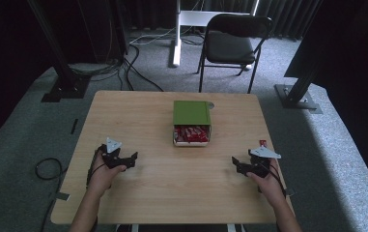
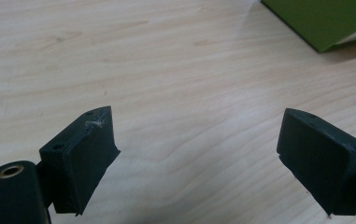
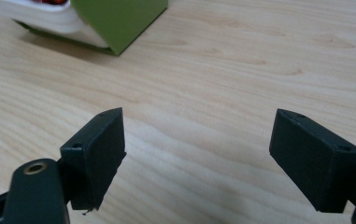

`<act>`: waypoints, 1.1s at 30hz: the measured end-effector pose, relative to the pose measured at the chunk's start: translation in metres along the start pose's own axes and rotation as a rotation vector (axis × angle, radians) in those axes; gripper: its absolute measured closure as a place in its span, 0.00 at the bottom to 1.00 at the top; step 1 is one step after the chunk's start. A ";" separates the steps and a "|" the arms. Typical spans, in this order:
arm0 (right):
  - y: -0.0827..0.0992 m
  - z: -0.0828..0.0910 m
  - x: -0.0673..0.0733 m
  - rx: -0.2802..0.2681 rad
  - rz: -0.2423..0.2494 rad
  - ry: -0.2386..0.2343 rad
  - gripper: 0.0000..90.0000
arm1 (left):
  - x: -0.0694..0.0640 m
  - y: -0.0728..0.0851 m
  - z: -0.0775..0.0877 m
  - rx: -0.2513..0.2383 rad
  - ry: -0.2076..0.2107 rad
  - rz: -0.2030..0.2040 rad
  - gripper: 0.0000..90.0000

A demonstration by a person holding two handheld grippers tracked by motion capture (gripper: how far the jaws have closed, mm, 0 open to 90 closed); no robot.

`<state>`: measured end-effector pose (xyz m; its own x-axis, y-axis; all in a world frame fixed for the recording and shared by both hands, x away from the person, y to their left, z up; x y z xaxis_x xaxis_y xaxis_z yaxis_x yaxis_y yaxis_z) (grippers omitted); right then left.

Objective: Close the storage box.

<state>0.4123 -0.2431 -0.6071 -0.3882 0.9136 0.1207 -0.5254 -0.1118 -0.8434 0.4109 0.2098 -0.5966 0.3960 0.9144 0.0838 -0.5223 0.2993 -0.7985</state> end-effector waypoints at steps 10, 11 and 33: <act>0.018 0.002 0.002 0.026 0.003 0.004 0.19 | 0.012 0.018 0.017 0.014 -0.044 0.031 0.14; 0.020 0.002 0.002 0.028 0.005 0.006 0.18 | 0.012 0.021 0.018 0.022 -0.046 0.035 0.14; 0.032 0.002 0.002 0.112 0.002 0.059 0.19 | 0.042 0.074 0.036 0.133 -0.190 0.123 0.14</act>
<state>0.3935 -0.2455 -0.6325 -0.3459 0.9344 0.0853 -0.6070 -0.1536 -0.7797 0.3617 0.2806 -0.6305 0.1810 0.9772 0.1111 -0.6574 0.2043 -0.7253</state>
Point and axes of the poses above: each handheld gripper's, and its own axes: z roughly backward along the jaws, y roughly out of its underside, x roughly to its left, the point moved 9 cm from there along -z, roughly forward along the jaws, and after that the axes turned 6 degrees about -z, right-handed, at the moved point
